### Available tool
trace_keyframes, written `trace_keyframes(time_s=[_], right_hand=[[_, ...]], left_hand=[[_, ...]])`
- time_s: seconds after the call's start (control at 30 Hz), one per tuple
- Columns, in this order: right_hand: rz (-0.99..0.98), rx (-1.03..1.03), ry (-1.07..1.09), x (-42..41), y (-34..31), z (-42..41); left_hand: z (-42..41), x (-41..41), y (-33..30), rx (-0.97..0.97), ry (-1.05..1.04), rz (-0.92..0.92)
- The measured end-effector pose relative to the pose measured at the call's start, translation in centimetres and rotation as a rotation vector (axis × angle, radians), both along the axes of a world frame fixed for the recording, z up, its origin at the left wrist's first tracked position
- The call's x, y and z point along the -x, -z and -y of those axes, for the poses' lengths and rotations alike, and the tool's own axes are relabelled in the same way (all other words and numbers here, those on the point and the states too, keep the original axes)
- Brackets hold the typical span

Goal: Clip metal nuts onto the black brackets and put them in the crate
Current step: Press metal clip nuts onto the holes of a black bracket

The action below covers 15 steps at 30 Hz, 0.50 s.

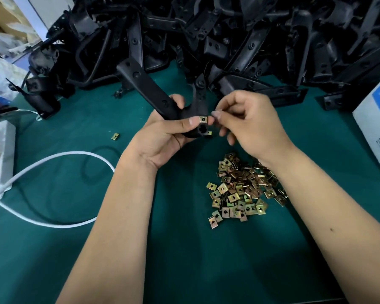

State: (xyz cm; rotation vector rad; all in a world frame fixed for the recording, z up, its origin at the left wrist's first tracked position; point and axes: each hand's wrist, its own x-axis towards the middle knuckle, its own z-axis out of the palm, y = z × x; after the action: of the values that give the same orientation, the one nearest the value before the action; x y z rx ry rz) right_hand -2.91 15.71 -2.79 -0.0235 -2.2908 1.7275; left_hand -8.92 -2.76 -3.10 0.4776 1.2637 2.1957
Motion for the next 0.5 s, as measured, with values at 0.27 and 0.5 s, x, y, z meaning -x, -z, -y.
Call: trace_keyframes(time_s=[0.27,0.5], right_hand=[[0.065,0.402,-0.077,0.13,-0.42,-0.47],[0.079,0.387,-0.082,-0.12,-0.37,0.16]], left_hand=[[0.11,-0.21,-0.16,0.057,0.038,0.093],[0.24,0.04,-0.06,0.087,-0.017,0.052]])
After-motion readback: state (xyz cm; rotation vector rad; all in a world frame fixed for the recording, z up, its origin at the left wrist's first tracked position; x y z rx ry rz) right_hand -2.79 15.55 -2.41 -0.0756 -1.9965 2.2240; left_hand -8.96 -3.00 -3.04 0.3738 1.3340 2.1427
